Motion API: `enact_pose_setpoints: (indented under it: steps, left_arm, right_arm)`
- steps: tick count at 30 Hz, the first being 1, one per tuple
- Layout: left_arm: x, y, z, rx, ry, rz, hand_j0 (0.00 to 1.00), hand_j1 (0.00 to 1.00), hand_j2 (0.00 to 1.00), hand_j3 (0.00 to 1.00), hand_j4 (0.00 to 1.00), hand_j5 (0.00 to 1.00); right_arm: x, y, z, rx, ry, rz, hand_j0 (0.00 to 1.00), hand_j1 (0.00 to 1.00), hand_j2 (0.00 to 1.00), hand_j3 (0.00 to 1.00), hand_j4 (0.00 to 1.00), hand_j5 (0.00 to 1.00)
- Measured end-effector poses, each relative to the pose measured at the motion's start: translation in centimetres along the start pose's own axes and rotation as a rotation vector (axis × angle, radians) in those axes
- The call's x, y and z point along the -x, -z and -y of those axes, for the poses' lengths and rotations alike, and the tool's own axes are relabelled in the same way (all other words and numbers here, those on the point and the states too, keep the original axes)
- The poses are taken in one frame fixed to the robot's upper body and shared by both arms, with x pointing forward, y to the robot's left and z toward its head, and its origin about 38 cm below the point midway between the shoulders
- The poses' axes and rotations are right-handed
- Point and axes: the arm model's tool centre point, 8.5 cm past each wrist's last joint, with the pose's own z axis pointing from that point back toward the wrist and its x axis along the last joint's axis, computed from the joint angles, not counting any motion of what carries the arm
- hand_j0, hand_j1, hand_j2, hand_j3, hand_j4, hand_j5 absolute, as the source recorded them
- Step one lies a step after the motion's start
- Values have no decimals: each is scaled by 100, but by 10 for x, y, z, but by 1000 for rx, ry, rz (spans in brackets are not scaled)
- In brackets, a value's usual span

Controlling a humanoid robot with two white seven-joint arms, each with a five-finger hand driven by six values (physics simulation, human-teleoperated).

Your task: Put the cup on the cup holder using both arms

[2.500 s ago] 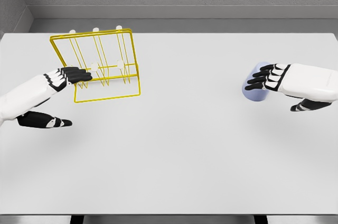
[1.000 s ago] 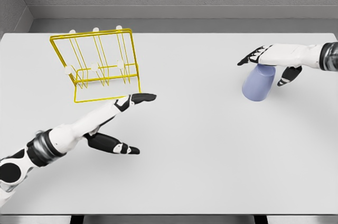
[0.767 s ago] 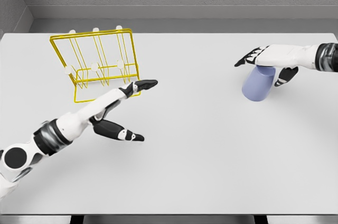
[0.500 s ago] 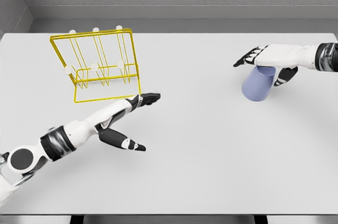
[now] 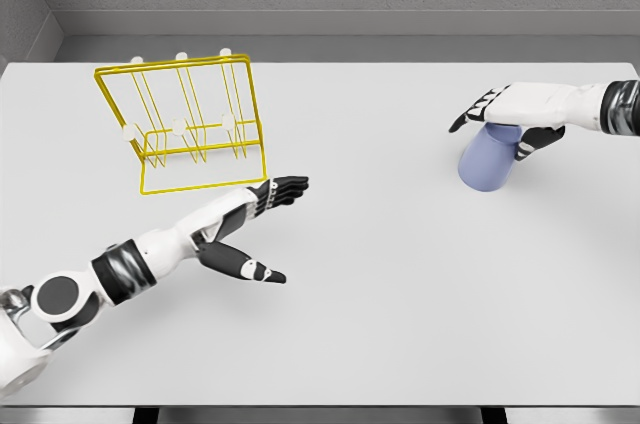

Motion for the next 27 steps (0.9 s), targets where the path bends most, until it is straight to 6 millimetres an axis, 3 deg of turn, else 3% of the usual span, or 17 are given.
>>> enact_pose_setpoints:
  steps: [8,27]
  left_arm:
    - [4,7,-1,-13,-18,-19,100,100,100,100,100,100]
    - [21,2,-10,-48,-36,-68,100,100,100,100,100,100]
  right_arm:
    - [0,0,-1,4,7,-3,83,83,83,83,83,83]
    - [4,-3,-6,0,46,-24,84,84,84,84,84,84]
